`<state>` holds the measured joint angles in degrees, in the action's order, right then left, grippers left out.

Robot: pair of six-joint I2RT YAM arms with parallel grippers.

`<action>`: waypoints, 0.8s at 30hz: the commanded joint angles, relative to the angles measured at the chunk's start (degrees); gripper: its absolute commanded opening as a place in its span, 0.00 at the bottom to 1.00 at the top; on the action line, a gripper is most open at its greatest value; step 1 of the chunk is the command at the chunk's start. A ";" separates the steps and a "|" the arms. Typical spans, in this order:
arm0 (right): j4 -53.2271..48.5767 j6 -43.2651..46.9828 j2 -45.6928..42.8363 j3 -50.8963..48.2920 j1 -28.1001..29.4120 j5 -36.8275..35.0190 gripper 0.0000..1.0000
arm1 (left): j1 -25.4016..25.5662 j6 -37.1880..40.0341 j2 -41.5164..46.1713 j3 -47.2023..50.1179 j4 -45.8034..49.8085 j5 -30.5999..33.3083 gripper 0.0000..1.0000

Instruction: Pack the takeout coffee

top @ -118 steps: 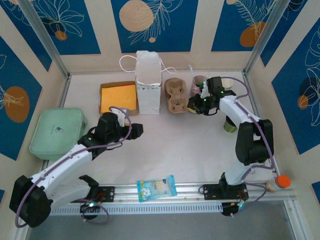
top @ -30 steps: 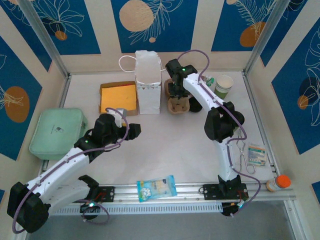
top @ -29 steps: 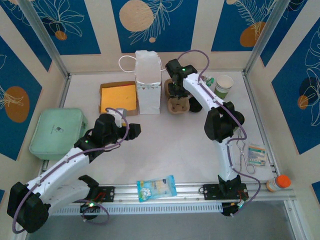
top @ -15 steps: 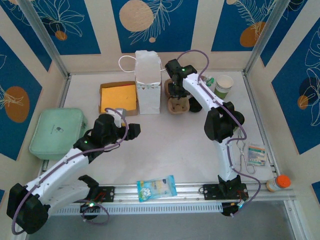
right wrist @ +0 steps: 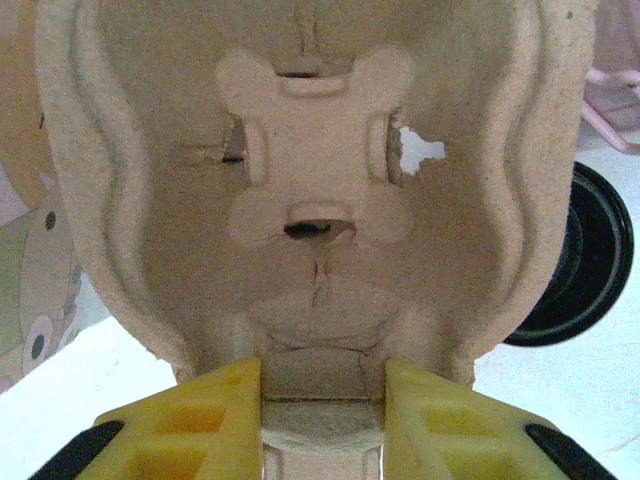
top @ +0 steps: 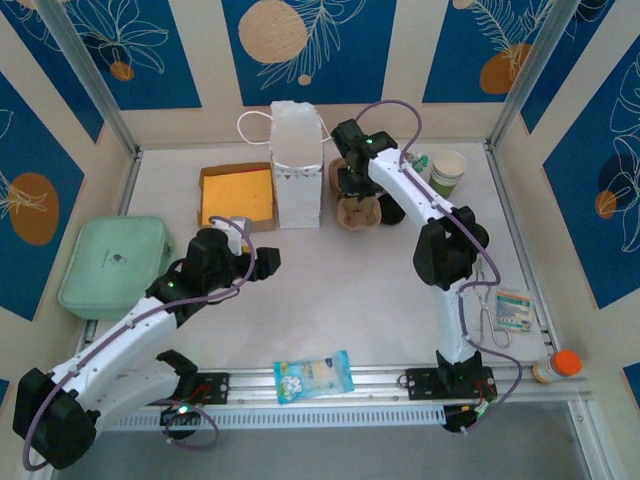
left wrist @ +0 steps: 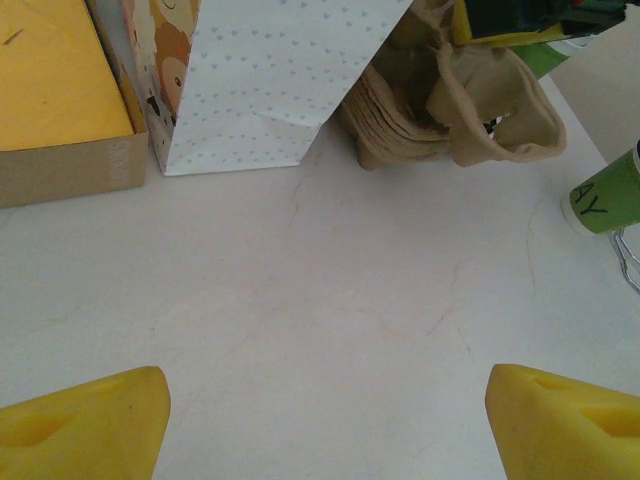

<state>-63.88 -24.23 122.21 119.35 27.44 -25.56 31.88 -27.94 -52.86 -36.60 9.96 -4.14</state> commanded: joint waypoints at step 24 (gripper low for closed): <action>1.65 -2.60 -13.59 -11.21 0.86 -0.63 0.30 | -0.76 1.72 1.98 -1.63 1.79 1.56 0.82</action>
<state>-62.13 -25.54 111.39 109.21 27.92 -25.58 31.86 -27.90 -51.42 -36.67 10.96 -3.88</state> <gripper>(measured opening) 0.306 0.822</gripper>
